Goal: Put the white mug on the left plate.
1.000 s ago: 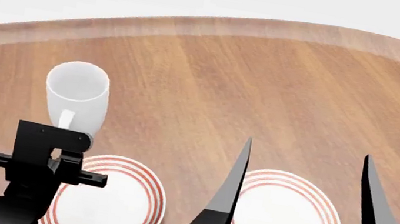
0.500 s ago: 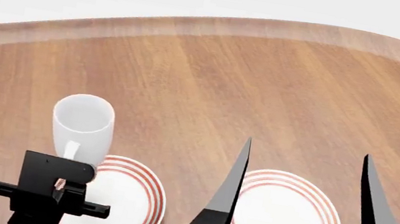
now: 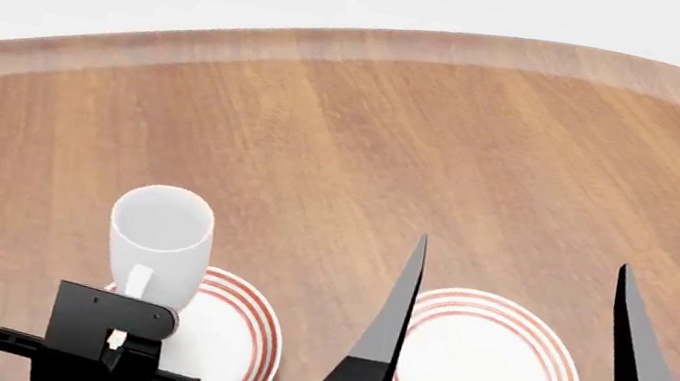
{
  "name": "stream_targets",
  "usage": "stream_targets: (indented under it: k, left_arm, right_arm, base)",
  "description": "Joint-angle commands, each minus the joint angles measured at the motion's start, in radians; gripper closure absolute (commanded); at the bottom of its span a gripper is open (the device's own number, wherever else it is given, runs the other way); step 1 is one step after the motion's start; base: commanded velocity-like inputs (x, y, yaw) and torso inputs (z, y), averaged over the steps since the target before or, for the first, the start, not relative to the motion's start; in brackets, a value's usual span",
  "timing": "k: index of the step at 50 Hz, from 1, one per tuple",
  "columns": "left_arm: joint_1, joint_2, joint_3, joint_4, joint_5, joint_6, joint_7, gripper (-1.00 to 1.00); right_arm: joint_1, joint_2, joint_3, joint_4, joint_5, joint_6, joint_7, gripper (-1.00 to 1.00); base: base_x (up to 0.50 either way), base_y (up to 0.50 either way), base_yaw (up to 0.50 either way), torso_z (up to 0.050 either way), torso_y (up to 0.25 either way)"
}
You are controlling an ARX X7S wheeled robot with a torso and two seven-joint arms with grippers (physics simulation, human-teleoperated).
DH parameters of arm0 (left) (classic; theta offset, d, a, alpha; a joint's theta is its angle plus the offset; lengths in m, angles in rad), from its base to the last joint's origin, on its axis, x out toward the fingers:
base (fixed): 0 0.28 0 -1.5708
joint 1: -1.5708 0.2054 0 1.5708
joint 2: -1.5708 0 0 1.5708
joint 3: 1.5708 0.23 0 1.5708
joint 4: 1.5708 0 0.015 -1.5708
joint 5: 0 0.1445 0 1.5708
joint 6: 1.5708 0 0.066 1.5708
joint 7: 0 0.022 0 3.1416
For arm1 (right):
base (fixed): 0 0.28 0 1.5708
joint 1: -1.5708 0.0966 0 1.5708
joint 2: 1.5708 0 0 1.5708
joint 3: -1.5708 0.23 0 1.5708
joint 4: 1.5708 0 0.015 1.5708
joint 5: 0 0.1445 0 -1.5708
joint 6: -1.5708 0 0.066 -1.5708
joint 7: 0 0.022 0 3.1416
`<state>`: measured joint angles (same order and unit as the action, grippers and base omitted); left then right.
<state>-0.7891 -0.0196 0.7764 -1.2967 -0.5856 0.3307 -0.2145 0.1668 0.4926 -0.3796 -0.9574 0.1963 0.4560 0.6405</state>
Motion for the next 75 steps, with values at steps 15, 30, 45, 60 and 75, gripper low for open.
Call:
stream_targets:
  k: [15, 30, 45, 60, 75]
  left_arm:
    - [0.008, 0.019, 0.405, -0.006, -0.372, 0.086, -0.007, 1.0]
    - [0.041, 0.019, 0.367, -0.011, -0.339, 0.09, -0.006, 1.0]
    - [0.057, 0.019, 0.298, -0.011, -0.283, 0.078, 0.002, 1.0]
    - [0.044, 0.019, 0.39, -0.011, -0.364, 0.073, -0.006, 1.0]
    - [0.048, 0.019, 0.342, -0.012, -0.334, 0.051, -0.004, -1.0]
  right_arm:
    - [0.005, -0.011, 0.016, 0.0, -0.006, 0.003, -0.018, -1.0]
    - [0.008, -0.008, 0.01, 0.006, -0.004, -0.002, -0.014, -1.0]
    - [0.009, -0.006, 0.003, 0.014, -0.004, -0.009, -0.012, -1.0]
    - [0.015, -0.004, 0.0, 0.012, 0.0, -0.002, -0.007, -1.0]
    - [0.015, -0.001, -0.003, 0.015, 0.003, -0.007, -0.004, -1.0]
  base:
    - [0.0, 0.0, 0.0, 0.0, 0.0]
    - [0.0, 0.0, 0.0, 0.0, 0.001]
    - [0.0, 0.0, 0.0, 0.0, 0.0]
    - [0.0, 0.0, 0.0, 0.0, 0.0]
    - [0.0, 0.0, 0.0, 0.0, 0.0]
